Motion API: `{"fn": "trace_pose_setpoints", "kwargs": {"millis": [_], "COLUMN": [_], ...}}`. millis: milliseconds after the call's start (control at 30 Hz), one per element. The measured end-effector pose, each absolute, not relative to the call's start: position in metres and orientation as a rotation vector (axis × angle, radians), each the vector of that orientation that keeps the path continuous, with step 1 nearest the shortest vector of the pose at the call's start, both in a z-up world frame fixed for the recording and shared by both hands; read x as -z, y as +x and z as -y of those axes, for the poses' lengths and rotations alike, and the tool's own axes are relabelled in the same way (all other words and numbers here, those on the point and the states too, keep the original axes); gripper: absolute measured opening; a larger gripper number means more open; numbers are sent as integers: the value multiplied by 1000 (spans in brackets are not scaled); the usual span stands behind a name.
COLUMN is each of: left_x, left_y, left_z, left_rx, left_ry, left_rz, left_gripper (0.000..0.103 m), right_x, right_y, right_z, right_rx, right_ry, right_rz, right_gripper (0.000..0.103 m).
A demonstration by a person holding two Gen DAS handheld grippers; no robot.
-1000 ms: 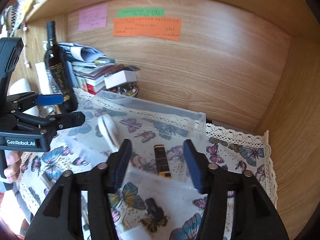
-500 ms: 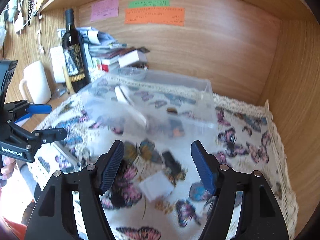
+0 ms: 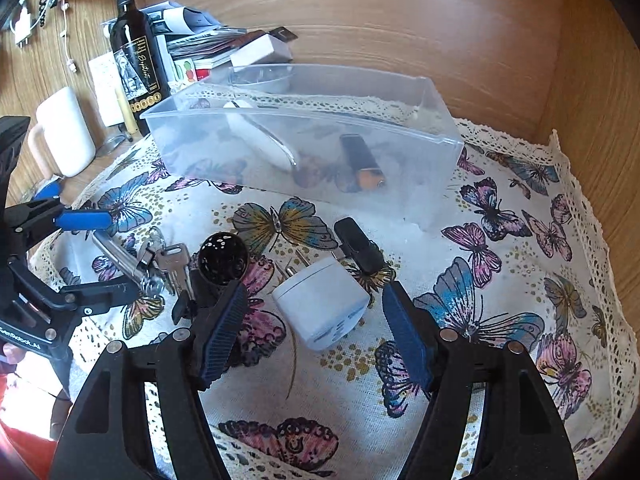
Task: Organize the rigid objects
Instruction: 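Grasp the white plug adapter with the right gripper while the left gripper grasps the silver tube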
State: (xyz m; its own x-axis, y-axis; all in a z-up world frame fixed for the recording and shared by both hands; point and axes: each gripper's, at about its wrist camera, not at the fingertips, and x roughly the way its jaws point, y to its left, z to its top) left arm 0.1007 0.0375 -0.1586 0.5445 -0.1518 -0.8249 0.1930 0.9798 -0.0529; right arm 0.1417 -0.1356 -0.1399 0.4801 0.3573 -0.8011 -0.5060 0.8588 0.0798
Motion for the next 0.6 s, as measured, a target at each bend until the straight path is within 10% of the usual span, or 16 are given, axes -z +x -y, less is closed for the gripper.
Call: {"fn": "trace_pose_setpoints", "kwargs": {"millis": [333, 600], "left_x": [157, 143], "left_y": [91, 79], "left_z": [-39, -20], "left_rx": [248, 284], "left_ry": [30, 81], "left_rz": [-995, -974], "left_gripper": [37, 29], "right_x": [143, 135], "right_y": [146, 136], "right_z": [143, 149], "right_rx": [-516, -514], "right_ry": [-132, -132], "right_rz": [-953, -917], "right_gripper": [42, 42]}}
